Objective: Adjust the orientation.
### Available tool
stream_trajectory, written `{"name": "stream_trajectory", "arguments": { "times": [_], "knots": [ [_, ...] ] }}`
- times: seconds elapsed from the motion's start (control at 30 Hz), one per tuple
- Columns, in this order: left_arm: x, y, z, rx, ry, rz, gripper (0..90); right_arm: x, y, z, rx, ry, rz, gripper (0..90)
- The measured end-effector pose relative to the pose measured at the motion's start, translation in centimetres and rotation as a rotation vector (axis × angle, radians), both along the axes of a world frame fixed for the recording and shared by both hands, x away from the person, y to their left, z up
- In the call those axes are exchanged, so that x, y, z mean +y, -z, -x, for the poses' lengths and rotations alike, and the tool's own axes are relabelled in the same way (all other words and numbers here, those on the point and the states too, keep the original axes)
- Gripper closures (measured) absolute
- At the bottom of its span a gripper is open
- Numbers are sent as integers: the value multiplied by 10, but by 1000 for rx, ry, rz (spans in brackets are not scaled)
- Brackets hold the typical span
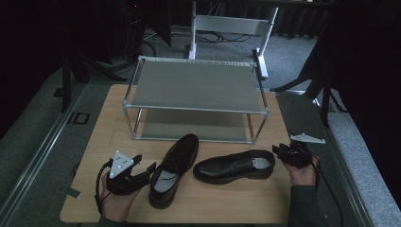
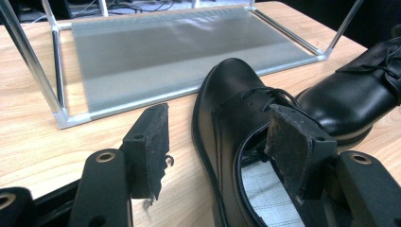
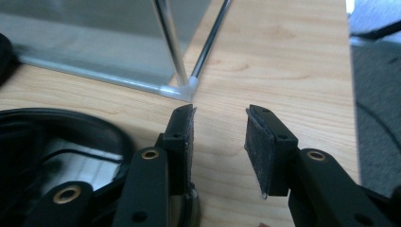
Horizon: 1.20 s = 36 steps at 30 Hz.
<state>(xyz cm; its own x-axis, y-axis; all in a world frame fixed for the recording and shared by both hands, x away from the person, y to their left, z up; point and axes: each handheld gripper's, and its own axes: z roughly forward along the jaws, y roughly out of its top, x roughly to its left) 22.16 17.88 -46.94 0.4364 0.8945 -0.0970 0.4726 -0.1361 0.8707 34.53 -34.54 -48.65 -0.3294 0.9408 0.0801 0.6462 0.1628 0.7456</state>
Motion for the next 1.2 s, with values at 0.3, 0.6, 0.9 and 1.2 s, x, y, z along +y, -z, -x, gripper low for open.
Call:
{"name": "stream_trajectory", "arguments": {
  "times": [0.3,0.6,0.9,1.2],
  "knots": [
    [1,0,0,-1,-1,2,408,-4,12,1,31,-99,-79,702],
    [-1,1,-1,3,2,1,408,-7,8,19,32,-160,-36,753],
    [-2,1,-1,2,8,-3,408,-11,8,42,31,-193,-44,760],
    [-4,2,-1,6,19,-8,408,-10,7,67,30,-257,-63,758]
  ]
}}
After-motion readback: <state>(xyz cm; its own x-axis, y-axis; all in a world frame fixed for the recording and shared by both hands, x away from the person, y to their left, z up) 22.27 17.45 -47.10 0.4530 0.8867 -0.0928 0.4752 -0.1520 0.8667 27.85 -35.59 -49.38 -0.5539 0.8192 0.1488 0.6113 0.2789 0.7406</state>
